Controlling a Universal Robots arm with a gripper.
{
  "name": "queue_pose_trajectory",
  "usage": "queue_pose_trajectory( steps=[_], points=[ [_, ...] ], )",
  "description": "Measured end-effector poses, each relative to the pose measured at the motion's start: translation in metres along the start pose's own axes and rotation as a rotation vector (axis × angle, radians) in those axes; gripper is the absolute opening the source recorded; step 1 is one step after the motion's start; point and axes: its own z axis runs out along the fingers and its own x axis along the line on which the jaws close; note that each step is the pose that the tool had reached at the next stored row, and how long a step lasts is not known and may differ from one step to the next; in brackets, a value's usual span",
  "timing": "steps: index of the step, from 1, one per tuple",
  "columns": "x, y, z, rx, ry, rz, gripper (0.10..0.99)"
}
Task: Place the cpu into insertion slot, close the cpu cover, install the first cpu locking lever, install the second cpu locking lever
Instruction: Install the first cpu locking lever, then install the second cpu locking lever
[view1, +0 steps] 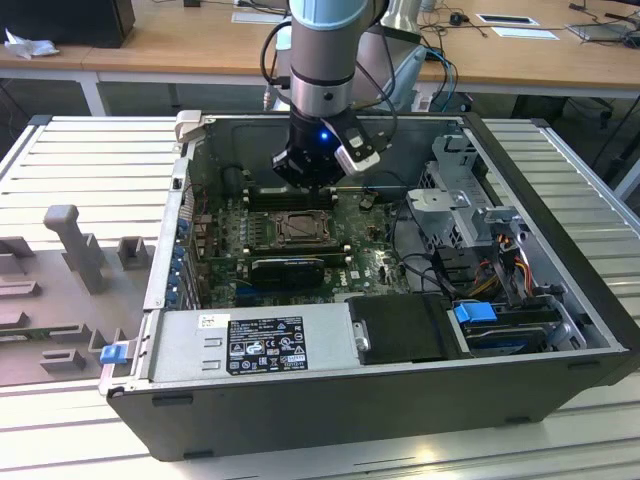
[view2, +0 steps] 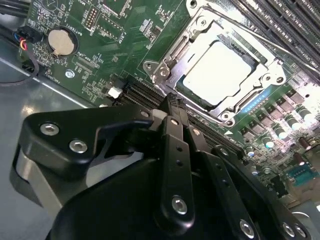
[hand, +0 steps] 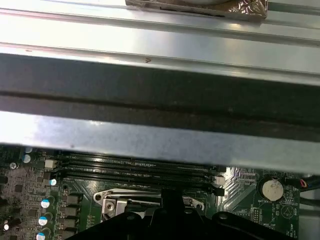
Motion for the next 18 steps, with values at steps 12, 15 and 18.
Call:
queue_pose_trajectory(
  steps=[12, 15, 18],
  points=[
    [0.0005, -0.0059, -0.0006, 0.000, 0.0001, 0.000, 0.106],
    [0.0006, -0.0075, -0.0008, 0.000, 0.0001, 0.000, 0.106],
    [0.0010, -0.0118, -0.0012, 0.000, 0.0001, 0.000, 0.106]
  ],
)
